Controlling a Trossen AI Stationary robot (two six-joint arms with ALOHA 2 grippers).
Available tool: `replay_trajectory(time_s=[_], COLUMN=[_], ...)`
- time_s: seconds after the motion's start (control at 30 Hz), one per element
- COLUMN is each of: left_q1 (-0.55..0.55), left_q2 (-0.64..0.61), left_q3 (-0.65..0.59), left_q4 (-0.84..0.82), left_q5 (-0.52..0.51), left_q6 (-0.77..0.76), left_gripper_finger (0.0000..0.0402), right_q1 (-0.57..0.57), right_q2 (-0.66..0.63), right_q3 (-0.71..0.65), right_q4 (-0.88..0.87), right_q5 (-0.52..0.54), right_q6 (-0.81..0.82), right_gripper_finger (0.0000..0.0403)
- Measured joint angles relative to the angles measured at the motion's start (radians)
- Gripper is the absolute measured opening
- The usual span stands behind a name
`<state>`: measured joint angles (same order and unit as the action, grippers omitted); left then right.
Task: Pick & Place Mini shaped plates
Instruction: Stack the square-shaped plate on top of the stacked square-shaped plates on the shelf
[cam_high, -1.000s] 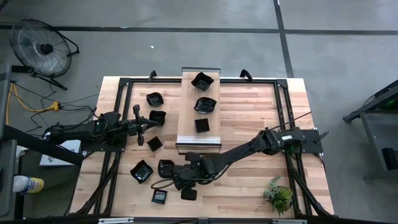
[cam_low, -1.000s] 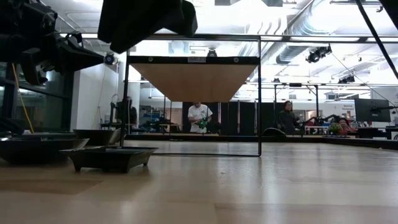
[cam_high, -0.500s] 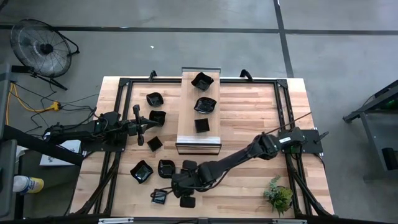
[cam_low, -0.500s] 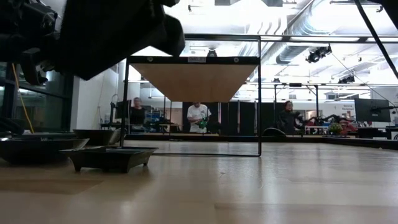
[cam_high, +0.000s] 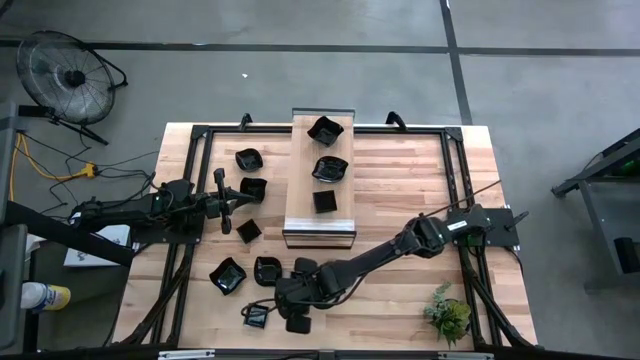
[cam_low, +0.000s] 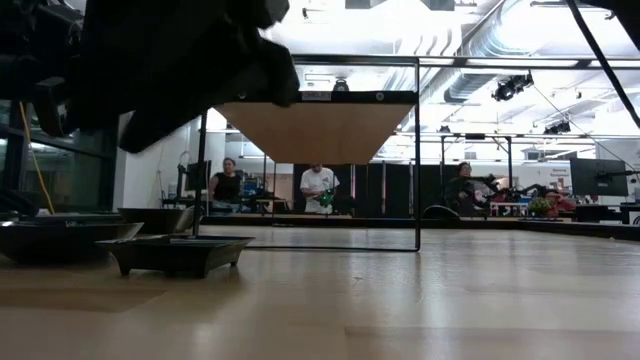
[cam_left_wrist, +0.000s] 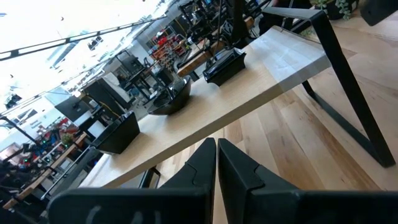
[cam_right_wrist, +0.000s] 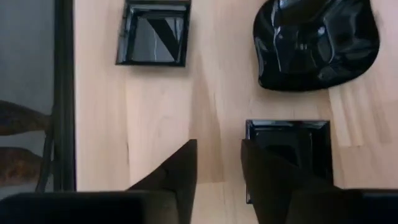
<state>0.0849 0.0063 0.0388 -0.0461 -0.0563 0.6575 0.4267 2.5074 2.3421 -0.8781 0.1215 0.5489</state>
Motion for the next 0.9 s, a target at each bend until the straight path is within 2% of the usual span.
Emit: replay_trajectory(time_s=[0.13,0.27,0.9], left_q1=[0.0,0.0,0.0], left_q2=[0.0,0.0,0.0], left_q3=[0.0,0.0,0.0], left_q4=[0.0,0.0,0.0], left_q5=[0.0,0.0,0.0], left_q6=[0.0,0.0,0.0], left_gripper_finger=[0.0012,0.0012,0.0012], right_q1=[0.002,0.002,-0.003], right_q2=[0.016,0.029,0.066], right_q3=[-0.001,0.0,-0.002], right_q4=[0.006,0.004,-0.042], right_q5=[-0.018,-0.024,0.025], right_q6=[0.019,0.028,-0.011], right_gripper_finger=[0.0163,0.0184,0.0163])
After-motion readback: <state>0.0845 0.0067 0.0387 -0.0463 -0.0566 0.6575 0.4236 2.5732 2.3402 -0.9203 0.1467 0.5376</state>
